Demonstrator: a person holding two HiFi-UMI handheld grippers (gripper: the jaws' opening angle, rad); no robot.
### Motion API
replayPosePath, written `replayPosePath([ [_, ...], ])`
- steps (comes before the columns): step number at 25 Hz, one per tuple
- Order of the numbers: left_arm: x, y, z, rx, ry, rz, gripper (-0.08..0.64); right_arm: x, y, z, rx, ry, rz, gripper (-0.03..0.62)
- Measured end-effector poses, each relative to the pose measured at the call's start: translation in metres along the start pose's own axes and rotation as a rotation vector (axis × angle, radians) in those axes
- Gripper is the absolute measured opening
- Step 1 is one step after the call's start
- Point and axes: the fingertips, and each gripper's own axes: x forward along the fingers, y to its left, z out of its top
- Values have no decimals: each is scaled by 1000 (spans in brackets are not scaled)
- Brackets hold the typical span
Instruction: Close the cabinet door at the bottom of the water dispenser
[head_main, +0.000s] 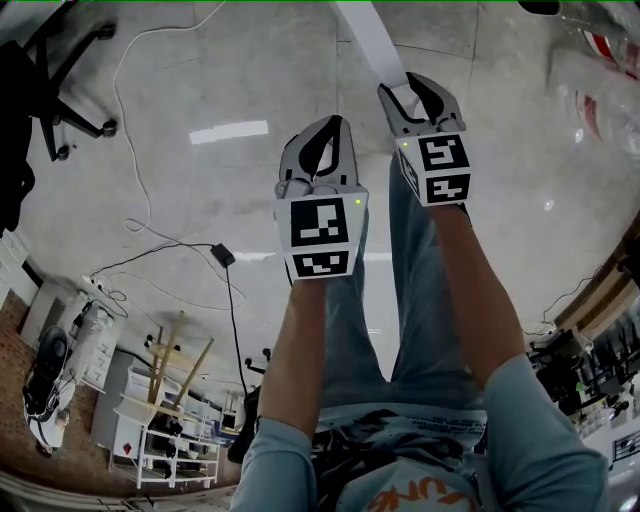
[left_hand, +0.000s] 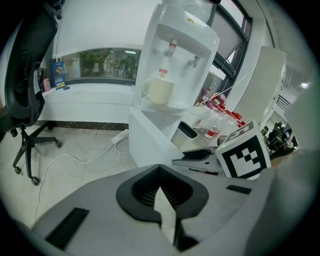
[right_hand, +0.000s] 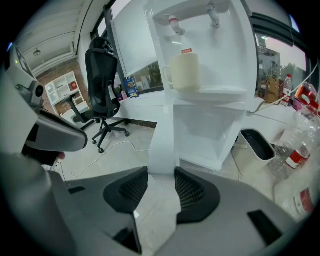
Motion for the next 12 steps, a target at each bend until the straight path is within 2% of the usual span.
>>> replayPosePath([
  [12,28,-29,23,31,11,-30,8,-12,-53,4,-7,-6,-40,187],
])
